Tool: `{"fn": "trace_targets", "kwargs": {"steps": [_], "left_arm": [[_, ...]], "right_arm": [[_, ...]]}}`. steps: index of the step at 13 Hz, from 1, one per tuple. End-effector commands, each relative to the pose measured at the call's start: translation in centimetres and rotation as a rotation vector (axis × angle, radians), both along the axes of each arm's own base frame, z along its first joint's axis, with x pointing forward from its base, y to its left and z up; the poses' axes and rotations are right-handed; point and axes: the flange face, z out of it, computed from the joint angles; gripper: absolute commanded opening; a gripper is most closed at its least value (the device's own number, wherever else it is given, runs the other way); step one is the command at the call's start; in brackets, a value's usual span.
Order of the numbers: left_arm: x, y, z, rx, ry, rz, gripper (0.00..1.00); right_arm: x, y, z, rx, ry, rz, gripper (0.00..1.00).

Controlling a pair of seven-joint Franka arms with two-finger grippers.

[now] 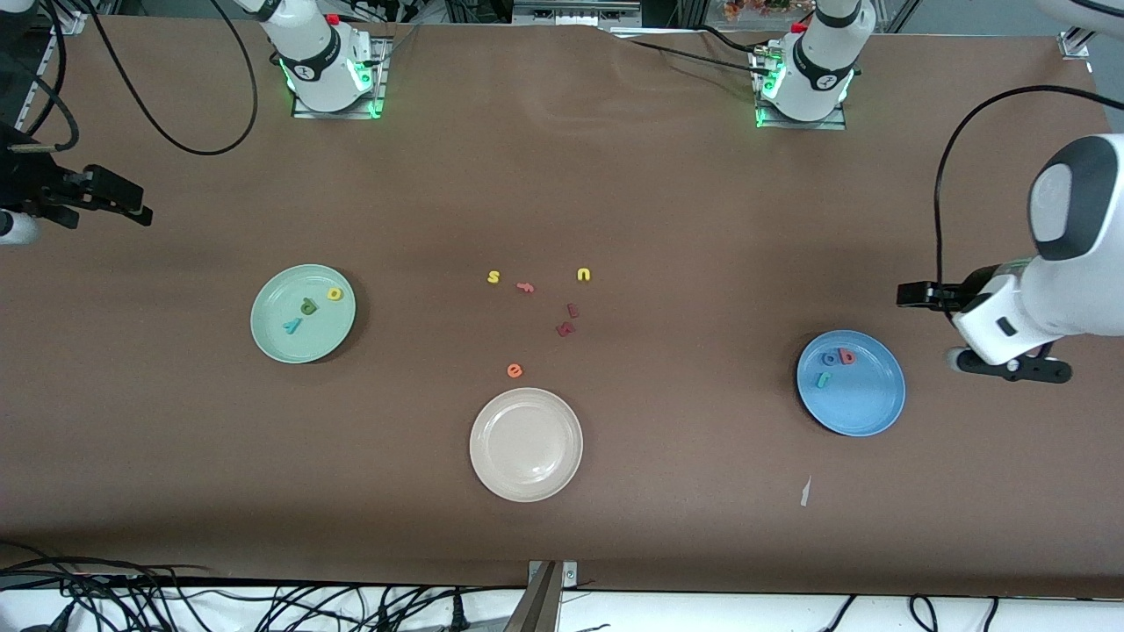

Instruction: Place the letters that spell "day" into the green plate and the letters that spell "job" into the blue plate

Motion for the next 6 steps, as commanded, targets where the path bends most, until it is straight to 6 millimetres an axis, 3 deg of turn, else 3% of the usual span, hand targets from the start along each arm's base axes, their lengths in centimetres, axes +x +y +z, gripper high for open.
{"fn": "trace_targets", "kwargs": {"steps": [1,3,5,6], "left_arm": [[-2.7,2.3,8.4,-0.062,-0.141,0.046,1.0],[-4.2,2.1,10.9,-0.081,-0.194,0.044,1.0],[-6.7,0.8,11.3,-0.082,-0.18,0.022,1.0],[-7.5,-0.7,10.7,-0.075,-0.159,-0.006,1.0]], "right_arm": [[0.6,0.3,0.1,-0.015,-0.046,-0.028,1.0],[0.5,1.6,0.1,-0.017,-0.037,-0.141,1.0],[0.3,1.9,0.0,-0.02,-0.02,-0.152,1.0],[0.3,1.9,-0.2,-0.017,-0.013,-0.122,1.0]]}}
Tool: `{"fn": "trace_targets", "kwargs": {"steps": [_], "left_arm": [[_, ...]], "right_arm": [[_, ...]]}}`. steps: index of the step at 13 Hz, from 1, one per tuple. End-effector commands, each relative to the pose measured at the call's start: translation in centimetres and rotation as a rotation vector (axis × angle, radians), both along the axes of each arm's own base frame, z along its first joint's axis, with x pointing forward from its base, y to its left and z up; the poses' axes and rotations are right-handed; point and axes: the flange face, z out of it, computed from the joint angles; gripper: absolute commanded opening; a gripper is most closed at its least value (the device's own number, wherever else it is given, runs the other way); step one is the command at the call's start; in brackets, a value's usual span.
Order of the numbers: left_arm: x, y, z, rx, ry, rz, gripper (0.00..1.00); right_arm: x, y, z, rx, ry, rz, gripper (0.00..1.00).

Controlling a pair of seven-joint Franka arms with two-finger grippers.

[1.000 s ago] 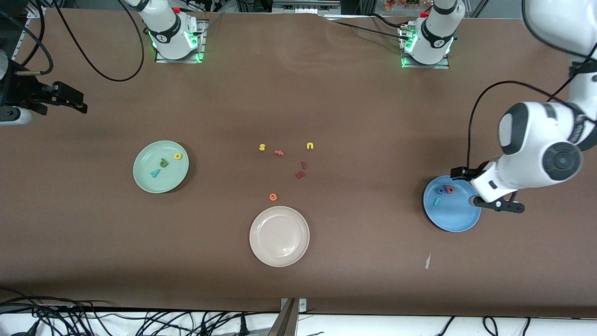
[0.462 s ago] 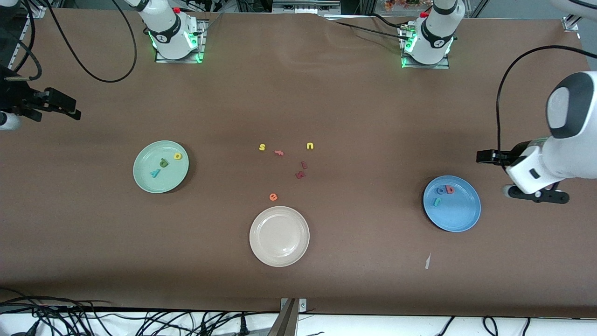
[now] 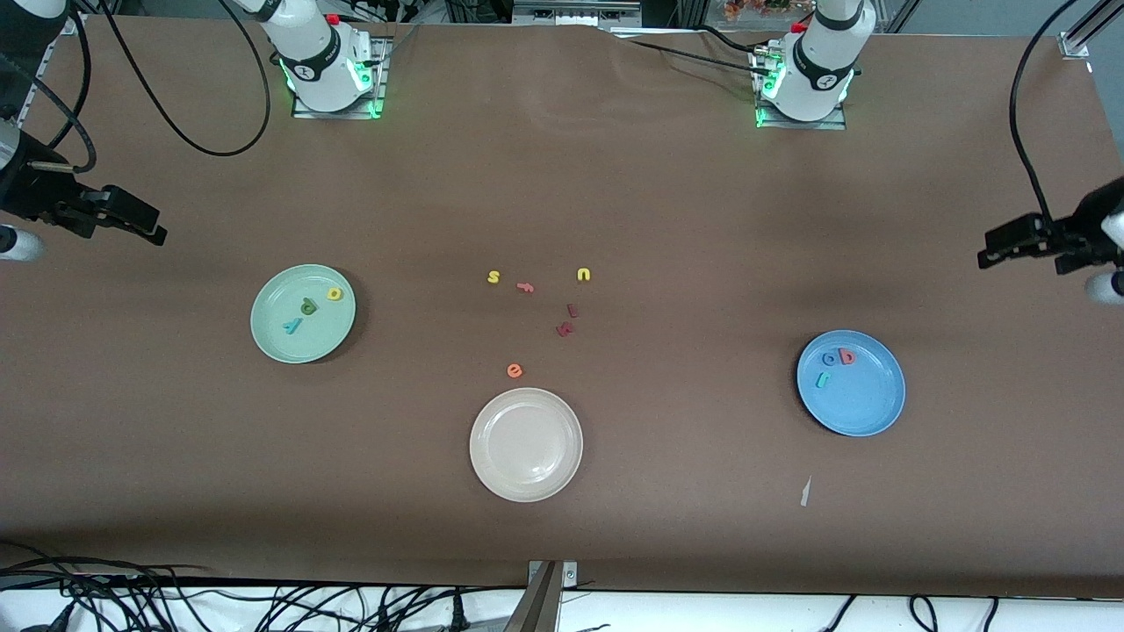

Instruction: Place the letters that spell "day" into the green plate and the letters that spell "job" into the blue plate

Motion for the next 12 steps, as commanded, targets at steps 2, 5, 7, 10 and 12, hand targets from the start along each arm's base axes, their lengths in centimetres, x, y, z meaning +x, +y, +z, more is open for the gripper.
{"fn": "trace_targets", "kwargs": {"steps": [2,5,7,10,12], "left_arm": [[-2.8,-3.2,-1.0,0.028,-0.005,-0.065,1.0],[-3.1,-2.8,-1.2,0.03,0.0,-0.065,1.0],[-2.9,-2.6,-2.1,0.033,0.013,-0.063,1.0],[-2.8,-2.5,-2.1,0.026,0.015,-0.073,1.0],[-2.8,-2.4,-2.1,0.024,0.013,-0.068,1.0]], "right_arm": [[-0.5,-0.1,0.0,-0.013,0.016,0.071,1.0],[-0.5,-0.2,0.0,-0.013,0.017,0.082,1.0],[-0.6,-0.5,0.0,-0.011,0.023,0.077,1.0],[-0.6,-0.5,0.0,-0.012,0.025,0.077,1.0],[-0.6,-0.5,0.0,-0.011,0.025,0.077,1.0]]}}
